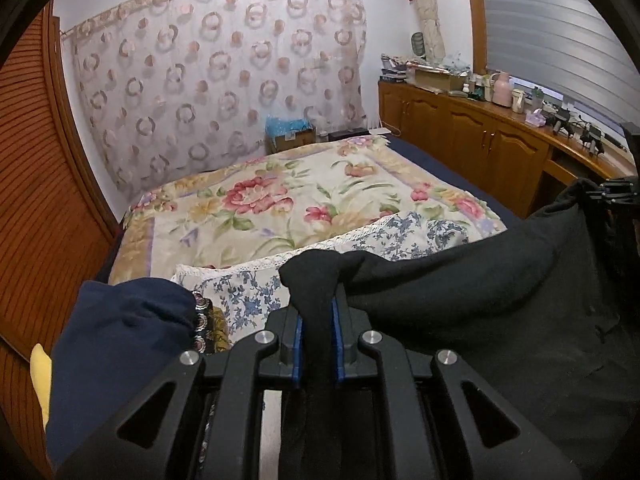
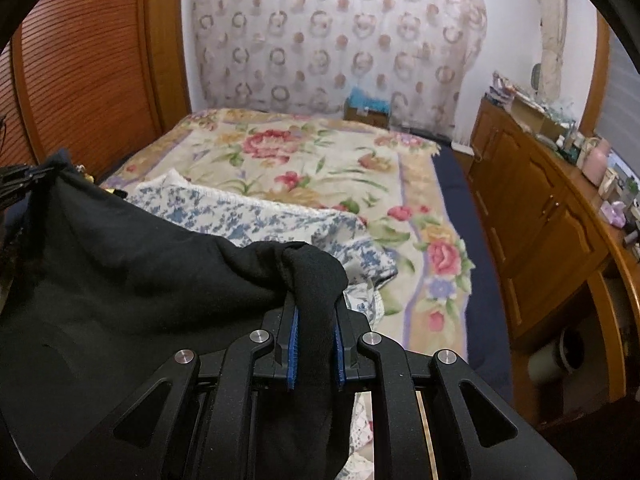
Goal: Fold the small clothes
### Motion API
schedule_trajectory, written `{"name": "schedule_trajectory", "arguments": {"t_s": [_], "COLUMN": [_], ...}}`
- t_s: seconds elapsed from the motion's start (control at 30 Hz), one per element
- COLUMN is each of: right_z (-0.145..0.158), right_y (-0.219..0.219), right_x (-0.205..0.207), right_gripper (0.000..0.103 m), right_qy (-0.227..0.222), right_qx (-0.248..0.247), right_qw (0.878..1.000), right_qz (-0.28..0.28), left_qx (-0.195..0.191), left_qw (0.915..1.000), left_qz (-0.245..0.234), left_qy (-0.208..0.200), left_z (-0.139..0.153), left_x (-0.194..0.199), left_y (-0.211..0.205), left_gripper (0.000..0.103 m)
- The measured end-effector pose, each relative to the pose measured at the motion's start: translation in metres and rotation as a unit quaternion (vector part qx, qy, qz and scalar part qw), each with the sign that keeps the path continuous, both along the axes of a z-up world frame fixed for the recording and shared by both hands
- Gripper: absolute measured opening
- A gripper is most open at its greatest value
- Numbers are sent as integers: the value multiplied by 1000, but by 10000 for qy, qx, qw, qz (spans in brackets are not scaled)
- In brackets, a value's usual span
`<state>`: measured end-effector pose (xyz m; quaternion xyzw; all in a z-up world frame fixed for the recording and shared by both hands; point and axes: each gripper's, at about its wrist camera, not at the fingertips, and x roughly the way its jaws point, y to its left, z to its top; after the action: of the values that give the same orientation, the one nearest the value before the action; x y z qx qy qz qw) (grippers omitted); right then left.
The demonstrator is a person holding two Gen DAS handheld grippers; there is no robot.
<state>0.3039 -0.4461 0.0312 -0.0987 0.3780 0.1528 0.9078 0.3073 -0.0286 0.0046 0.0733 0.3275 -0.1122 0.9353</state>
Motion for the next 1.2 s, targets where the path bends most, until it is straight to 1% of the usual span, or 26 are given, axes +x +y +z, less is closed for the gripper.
{"name": "schedule_trajectory", "arguments": {"t_s": [0.03, 0.13, 0.17, 0.23, 0.27, 0.3, 0.33, 0.37, 0.4, 0.43, 0.47, 0.53, 0.6, 0.73, 0.83, 0.93, 1.0, 1.1, 1.2], "right_z": [-3, -10, -12, -15, -14, -14, -12, -11, -9, -6, -4, 1, 5, -1, -10, -16, -20, -28, -37], "right_y": [0, 0, 0, -4, -5, -4, -4, -4, -3, -4, -4, -5, -6, -10, -8, -8, -8, -10, -15], "right_x": [3, 11, 13, 19, 20, 19, 18, 16, 14, 11, 10, 4, -5, -30, -48, -69, -81, -96, -109], "right_gripper": [12, 13, 17, 21, 23, 25, 29, 34, 36, 41, 42, 42, 42, 42, 42, 42, 42, 42, 42], "right_qy": [20, 117, 160, 235, 248, 224, 195, 155, 127, 85, 60, -7, -74, -23, 68, 139, 157, 266, 401], "right_qx": [9, 45, 82, 309, 347, 317, 307, 318, 340, 354, 344, 367, 457, 781, 809, 869, 804, 767, 801], "right_qw": [10000, 9999, 9998, 9992, 9990, 9991, 9992, 9992, 9992, 9991, 9991, 9989, 9985, 9961, 9957, 9948, 9950, 9951, 9941], "right_qz": [-4, -35, -63, -132, -165, -176, -173, -173, -173, -199, -232, -282, -303, -410, -438, -511, -569, -564, -614], "left_qx": [-14, 13, 38, 85, 105, 69, -3, -50, -101, -151, -214, -349, -470, -468, -426, -246, -183, -356, -281], "left_qw": [10000, 9998, 9998, 9998, 9998, 9999, 9999, 9998, 9997, 9996, 9995, 9991, 9983, 9981, 9984, 9989, 9986, 9969, 9963], "left_qz": [4, 70, 90, 42, 24, 20, -2, -9, -12, -20, -30, -35, 43, 30, 21, 38, 235, 295, 393], "left_qy": [52, 193, 191, 198, 168, 155, 157, 176, 203, 222, 227, 246, 349, 391, 384, 396, 440, 632, 715], "left_z": [-2, -7, -8, -8, -7, -6, -4, -4, -4, -3, -3, -4, -7, -14, -21, -30, -37, -47, -57], "left_x": [2, 7, 5, 3, -1, -4, -8, -10, -13, -16, -21, -32, -43, -66, -81, -94, -103, -113, -122], "left_y": [0, -1, -2, 0, 1, 2, 4, 6, 8, 11, 13, 16, 18, 14, 10, 6, 8, 13, 14], "left_gripper": [12, 18, 21, 27, 35, 39, 43, 46, 47, 48, 50, 51, 51, 51, 51, 51, 51, 52, 51]}}
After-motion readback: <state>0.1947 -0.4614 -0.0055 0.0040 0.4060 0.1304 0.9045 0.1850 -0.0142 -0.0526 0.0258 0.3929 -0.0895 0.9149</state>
